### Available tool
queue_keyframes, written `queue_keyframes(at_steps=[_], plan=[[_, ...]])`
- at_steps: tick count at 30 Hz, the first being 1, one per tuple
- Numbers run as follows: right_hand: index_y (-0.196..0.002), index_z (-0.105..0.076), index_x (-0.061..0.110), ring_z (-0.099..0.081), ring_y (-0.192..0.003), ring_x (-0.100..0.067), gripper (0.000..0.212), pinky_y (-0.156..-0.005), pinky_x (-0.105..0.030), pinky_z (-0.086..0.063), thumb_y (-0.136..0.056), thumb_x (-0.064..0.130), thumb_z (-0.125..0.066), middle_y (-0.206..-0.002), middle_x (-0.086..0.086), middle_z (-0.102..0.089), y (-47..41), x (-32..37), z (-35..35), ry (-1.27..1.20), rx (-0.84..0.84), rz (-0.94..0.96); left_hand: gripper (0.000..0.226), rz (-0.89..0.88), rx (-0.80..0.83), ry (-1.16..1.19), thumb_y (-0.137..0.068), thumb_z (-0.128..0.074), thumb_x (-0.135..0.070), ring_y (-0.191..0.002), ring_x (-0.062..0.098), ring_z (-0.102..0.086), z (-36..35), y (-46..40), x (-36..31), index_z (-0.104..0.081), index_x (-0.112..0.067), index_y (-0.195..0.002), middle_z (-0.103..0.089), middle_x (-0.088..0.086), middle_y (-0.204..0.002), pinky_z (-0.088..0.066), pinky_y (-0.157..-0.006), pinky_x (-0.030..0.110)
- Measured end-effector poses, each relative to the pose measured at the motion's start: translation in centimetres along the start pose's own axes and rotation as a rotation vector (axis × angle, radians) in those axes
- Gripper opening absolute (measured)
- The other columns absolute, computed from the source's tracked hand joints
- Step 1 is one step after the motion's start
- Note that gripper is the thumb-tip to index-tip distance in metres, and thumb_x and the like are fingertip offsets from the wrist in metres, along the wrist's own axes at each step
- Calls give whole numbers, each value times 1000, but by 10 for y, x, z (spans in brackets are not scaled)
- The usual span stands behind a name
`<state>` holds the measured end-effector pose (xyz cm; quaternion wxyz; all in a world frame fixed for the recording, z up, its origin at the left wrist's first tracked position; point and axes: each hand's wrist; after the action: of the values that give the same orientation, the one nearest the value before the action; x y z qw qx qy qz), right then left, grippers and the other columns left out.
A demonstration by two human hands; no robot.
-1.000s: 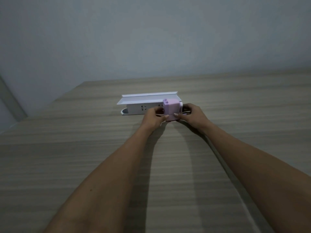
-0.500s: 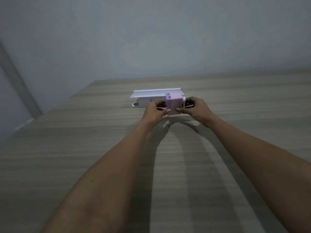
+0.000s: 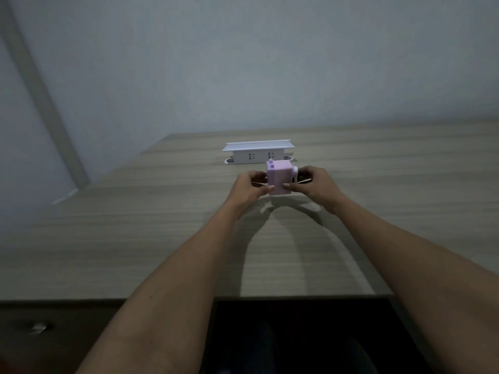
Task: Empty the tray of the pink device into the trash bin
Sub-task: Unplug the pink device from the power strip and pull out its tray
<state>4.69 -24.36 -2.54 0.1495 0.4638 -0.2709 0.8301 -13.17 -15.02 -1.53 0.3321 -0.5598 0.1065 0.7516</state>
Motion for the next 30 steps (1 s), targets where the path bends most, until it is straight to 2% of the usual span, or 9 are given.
queue_keyframes(at_steps=[4,11,16,18,20,22,23,27,30], plan=[[-116,-69,0,-71,-101,-31,53,-91,-44,-58,-72,19,-90,-108,-15,-75,22,0,1,-14,9,8,47,16,-2,21,-89,-70,4,-119,35,-66,-2,24,0,-59,8,-135,-67,24,-130,-54,-101,38],[-116,-67,-5,-71,-104,-39,52,-88,-48,-60,-73,14,-89,-110,-23,-73,37,-4,-4,-66,68,-11,49,50,22,10,-88,-73,0,-103,24,-66,-1,39,11,-59,5,-135,-69,21,-125,-56,-94,35],[-126,-63,-4,-71,-104,-36,56,-90,-48,-60,-77,8,-86,-116,-24,-71,41,-8,-8,-154,97,-13,44,78,26,15,-88,-74,-3,-67,15,-61,-3,40,19,-62,3,-131,-71,20,-104,-47,-56,22],[-126,-64,-5,-71,-102,-32,54,-87,-41,-62,-77,4,-84,-118,-25,-71,42,-12,-10,-195,118,-15,47,71,30,4,-88,-75,-4,-77,19,-65,-3,38,23,-61,1,-133,-72,23,-113,-50,-58,21],[-127,-64,-5,-72,-103,-32,53,-83,-33,-62,-78,0,-82,-119,-25,-72,45,-14,-10,-234,154,-14,58,61,51,8,-85,-77,-3,-100,28,-70,-3,38,24,-56,1,-140,-69,23,-126,-59,-77,30],[-128,-64,-3,-72,-106,-33,53,-83,-30,-62,-79,0,-82,-118,-21,-73,45,-16,-9,-248,184,-2,70,59,69,15,-83,-79,-2,-118,35,-67,-4,37,25,-49,1,-146,-65,20,-134,-57,-99,43],[-128,-65,-2,-72,-108,-33,52,-84,-30,-62,-79,1,-81,-117,-19,-74,44,-16,-7,-248,195,8,72,54,74,19,-83,-79,-1,-119,35,-67,-4,36,25,-47,1,-147,-64,19,-136,-56,-101,44],[-126,-68,1,-72,-111,-31,50,-92,-36,-60,-79,6,-83,-116,-14,-76,41,-18,-6,-219,205,32,62,3,111,31,-85,-74,5,-98,22,-71,-5,32,28,-52,3,-142,-67,21,-130,-60,-77,16],[-124,-68,1,-71,-111,-32,47,-98,-45,-57,-80,8,-83,-116,-14,-76,41,-20,-6,-191,198,42,61,-16,120,27,-85,-75,3,-103,22,-69,-3,32,30,-53,2,-142,-68,21,-130,-59,-79,15]])
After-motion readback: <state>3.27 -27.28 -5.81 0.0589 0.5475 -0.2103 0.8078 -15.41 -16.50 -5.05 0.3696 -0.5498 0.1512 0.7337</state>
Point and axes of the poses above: each hand's wrist, its own y-axis away from the middle knuckle, its own z-axis out of the back of the hand, x = y × z
